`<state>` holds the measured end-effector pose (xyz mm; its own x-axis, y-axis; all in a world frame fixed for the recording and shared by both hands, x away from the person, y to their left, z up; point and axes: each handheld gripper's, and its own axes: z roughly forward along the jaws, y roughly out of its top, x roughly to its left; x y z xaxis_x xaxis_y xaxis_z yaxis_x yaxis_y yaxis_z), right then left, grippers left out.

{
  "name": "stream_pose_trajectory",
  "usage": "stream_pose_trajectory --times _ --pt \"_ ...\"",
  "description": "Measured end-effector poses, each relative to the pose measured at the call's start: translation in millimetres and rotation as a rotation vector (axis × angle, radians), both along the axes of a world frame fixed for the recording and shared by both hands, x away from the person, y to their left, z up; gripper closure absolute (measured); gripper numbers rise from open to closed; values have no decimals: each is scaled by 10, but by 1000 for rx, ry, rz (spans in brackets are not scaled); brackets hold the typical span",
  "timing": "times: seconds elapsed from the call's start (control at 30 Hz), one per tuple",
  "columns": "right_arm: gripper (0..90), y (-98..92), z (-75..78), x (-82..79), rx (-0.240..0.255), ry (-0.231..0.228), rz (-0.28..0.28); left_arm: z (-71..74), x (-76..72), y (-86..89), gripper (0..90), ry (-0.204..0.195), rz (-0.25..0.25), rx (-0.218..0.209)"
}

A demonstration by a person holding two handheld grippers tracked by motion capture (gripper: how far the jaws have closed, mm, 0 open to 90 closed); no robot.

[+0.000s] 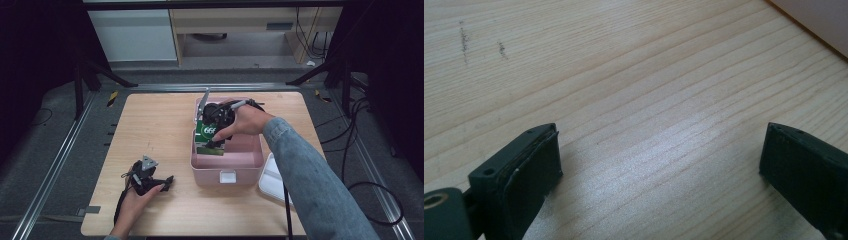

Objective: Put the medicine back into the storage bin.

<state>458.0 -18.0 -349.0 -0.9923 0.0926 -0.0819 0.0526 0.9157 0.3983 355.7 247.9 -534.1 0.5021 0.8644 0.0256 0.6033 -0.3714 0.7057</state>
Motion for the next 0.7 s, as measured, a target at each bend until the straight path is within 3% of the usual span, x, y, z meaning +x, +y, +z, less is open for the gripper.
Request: stream_pose_trajectory --times 0.7 --pt "173 156 -166 -24 -40 15 32 -1 0 0 24 -1 0 0"
